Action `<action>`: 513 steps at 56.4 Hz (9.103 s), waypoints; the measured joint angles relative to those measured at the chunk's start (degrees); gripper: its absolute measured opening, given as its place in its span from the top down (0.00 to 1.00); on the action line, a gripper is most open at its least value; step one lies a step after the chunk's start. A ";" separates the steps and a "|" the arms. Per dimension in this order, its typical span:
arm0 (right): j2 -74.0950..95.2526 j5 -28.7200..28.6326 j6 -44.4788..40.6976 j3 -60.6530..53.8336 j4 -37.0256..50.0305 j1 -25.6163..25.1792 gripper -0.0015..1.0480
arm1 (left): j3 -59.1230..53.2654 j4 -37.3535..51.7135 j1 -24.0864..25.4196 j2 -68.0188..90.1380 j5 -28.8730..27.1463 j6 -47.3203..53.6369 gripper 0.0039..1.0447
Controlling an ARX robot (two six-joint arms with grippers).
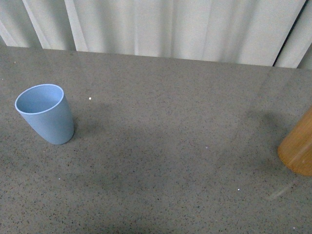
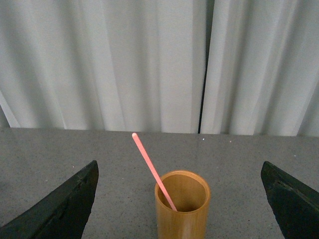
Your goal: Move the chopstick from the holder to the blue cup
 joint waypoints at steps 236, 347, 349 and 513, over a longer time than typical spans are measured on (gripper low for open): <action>0.00 0.00 0.00 0.00 -0.02 0.00 0.10 | 69.72 -24.72 -28.61 103.95 -1.31 -11.54 0.97; 0.00 0.00 0.00 0.00 0.00 0.00 0.10 | 63.06 -7.98 -30.95 95.38 -10.16 -14.32 0.06; 0.00 0.00 0.00 0.00 0.00 0.00 0.10 | 60.46 -4.17 -29.81 92.41 -12.11 -13.73 0.06; 0.00 0.00 0.00 0.00 0.00 0.00 0.10 | 0.00 0.31 -0.07 0.20 0.00 -0.22 0.97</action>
